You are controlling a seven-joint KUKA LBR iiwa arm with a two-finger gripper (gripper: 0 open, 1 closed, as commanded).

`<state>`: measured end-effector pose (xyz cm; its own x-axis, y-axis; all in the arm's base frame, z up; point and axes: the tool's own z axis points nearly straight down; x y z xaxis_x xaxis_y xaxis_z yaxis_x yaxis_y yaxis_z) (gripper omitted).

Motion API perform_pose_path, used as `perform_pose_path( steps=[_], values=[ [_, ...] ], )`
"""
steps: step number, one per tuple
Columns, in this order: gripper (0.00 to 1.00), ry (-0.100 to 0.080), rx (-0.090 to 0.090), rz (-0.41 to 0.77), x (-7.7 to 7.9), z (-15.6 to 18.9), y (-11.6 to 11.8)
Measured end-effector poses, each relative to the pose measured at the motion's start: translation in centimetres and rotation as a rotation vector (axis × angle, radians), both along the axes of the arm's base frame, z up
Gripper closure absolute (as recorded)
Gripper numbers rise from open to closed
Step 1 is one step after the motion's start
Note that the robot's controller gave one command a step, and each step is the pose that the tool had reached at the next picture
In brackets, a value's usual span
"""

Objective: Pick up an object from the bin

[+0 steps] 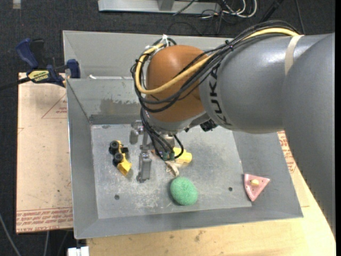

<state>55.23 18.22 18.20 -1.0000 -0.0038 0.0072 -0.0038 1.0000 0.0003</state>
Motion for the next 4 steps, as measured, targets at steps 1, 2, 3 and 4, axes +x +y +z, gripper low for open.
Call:
perform_pose_path(
  steps=[1, 2, 3, 4],
  values=[
    [0.0, -0.008, 0.001, -0.004, 0.2, 0.5, -0.1],
    [0.0, -0.012, 0.003, -0.106, 2.3, -5.5, 0.5],
    [0.0, -0.004, -0.001, -0.1, 3.0, -8.2, 0.7],
    [0.0, -0.009, 0.001, -0.249, 3.5, -4.8, 1.4]
  ],
)
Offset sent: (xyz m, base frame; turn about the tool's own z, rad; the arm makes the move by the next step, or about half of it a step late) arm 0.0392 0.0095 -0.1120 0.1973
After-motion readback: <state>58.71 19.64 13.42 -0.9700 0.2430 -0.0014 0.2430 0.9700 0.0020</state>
